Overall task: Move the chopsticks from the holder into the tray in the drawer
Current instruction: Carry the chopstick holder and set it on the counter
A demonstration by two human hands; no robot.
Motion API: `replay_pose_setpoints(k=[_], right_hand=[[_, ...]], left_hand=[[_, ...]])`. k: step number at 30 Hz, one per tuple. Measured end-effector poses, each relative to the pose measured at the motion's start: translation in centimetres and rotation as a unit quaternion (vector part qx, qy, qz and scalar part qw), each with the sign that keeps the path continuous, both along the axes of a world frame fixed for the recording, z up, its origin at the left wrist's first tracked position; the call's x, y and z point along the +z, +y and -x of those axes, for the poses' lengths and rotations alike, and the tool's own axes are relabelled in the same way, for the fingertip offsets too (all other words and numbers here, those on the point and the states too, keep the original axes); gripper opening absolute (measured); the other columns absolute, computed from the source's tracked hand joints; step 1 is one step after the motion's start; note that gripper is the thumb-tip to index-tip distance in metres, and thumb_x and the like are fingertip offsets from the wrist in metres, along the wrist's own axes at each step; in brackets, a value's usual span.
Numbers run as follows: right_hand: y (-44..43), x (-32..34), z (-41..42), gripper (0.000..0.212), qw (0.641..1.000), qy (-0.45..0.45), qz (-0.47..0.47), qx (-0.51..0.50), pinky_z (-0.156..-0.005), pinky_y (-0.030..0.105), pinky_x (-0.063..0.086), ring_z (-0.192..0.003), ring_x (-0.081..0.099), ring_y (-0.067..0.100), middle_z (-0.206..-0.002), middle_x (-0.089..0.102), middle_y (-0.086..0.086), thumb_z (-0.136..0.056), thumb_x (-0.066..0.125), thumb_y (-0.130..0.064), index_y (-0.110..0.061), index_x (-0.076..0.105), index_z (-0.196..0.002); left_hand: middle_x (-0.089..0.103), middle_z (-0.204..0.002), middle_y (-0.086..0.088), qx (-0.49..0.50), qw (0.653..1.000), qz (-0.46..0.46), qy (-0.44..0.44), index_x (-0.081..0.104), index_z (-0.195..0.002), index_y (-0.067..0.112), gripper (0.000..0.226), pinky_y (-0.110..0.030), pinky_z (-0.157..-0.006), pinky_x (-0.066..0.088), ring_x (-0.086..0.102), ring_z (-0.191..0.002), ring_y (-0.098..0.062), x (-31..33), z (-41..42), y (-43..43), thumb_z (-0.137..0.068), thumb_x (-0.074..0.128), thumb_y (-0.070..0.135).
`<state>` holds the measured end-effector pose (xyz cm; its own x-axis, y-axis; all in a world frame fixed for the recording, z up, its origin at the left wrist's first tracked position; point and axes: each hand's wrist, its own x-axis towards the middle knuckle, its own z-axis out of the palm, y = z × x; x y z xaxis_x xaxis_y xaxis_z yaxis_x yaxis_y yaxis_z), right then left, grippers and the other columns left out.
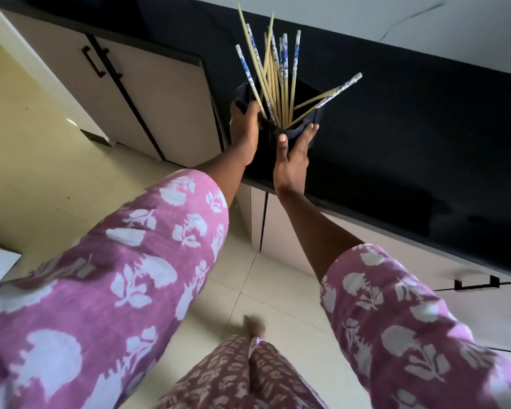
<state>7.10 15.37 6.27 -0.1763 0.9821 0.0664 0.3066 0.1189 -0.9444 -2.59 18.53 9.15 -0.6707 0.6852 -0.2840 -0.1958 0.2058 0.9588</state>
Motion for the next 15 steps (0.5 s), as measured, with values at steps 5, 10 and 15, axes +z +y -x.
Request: replay_pose_setpoints(k=[5, 10, 15], right_hand=[[-3.5, -0.2, -0.5, 0.067, 0.999, 0.032, 0.011, -0.037, -0.116, 0.035, 0.017, -0.144, 0.021, 0.029, -0.159, 0.010, 0.010, -0.098, 0.027, -0.048, -0.012, 0.005, -0.150], [-10.6, -0.7, -0.9, 0.056, 0.994, 0.017, 0.029, -0.104, -0.112, 0.039, 0.030, -0.136, 0.037, 0.034, -0.149, 0.039, 0.015, -0.101, 0.031, -0.038, -0.011, 0.019, -0.148], [-18.6, -1.6, -2.2, 0.053, 0.991, 0.038, 0.034, -0.121, -0.111, 0.038, 0.029, -0.134, 0.039, 0.034, -0.143, 0.046, 0.017, -0.099, 0.037, -0.034, -0.009, 0.028, -0.146]], left_hand=[[0.057, -0.103, -0.008, 0.023, 0.999, 0.001, 0.025, 0.043, -0.121, 0.010, 0.031, -0.047, -0.089, 0.050, 0.056, -0.094, -0.027, 0.0, -0.9, -4.4, -0.092, 0.044, 0.023], [0.060, -0.107, -0.015, 0.046, 0.997, -0.018, 0.060, 0.044, -0.126, 0.006, 0.036, -0.030, -0.075, 0.043, 0.056, -0.090, -0.027, -0.3, -2.2, -12.1, -0.092, 0.046, 0.017], [0.058, -0.102, -0.014, 0.066, 0.996, -0.005, 0.054, 0.046, -0.123, 0.006, 0.034, -0.033, -0.077, 0.043, 0.056, -0.095, -0.030, -1.6, -3.7, -20.7, -0.091, 0.045, 0.016]])
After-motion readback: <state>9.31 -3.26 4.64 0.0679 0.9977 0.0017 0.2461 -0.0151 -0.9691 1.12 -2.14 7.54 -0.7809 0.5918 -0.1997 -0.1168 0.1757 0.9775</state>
